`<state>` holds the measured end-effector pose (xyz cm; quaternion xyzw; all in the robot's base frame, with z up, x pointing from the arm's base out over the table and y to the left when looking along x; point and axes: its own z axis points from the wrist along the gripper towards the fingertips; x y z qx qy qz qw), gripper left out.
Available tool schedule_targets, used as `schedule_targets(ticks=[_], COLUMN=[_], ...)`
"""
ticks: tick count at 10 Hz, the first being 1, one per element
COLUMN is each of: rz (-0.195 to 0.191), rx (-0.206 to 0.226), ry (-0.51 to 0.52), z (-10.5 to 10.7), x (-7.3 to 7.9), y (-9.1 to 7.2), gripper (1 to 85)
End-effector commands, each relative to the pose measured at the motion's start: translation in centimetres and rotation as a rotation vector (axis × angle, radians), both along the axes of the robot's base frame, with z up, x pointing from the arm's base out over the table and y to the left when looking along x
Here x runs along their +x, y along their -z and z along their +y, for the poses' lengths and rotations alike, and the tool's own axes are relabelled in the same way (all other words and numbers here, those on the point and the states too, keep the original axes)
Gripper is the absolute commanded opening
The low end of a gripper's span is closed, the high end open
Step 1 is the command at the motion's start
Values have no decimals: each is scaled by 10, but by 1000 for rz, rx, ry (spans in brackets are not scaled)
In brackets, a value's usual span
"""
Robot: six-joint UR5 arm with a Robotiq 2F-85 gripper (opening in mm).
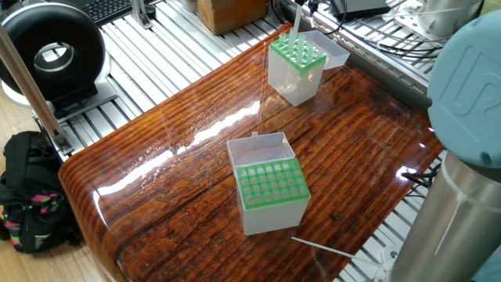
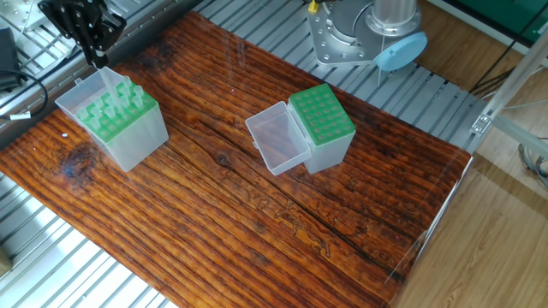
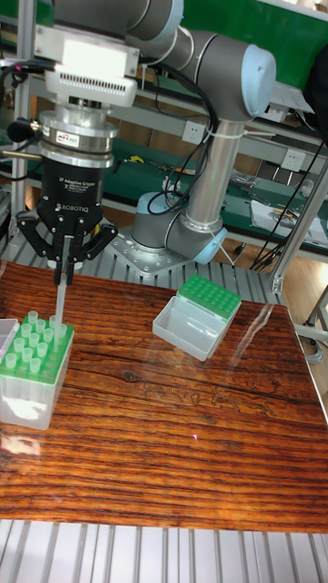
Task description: Transfer all large pipette tips from one holder to another
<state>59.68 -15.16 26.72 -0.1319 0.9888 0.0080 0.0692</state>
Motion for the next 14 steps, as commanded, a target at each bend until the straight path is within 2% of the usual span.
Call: schedule_targets(ticks=[1, 4, 5, 6, 8, 9, 11, 12, 13, 14], rz=[1, 2, 2, 6, 20, 27, 35, 42, 50, 63], rx=[12, 27, 31, 42, 51, 68, 84, 68, 46, 52], ry=[-13, -29, -44, -56, -72, -75, -46, -14, 15, 40], z=[1, 5, 6, 9, 10, 14, 23, 27, 32, 46], x=[0, 0, 0, -1, -4, -6, -6, -5, -5, -7], y=[1, 0, 0, 0, -1, -2, -5, -9, -13, -18], gripper=[113, 197, 253, 357, 443, 453, 393, 333, 130, 10])
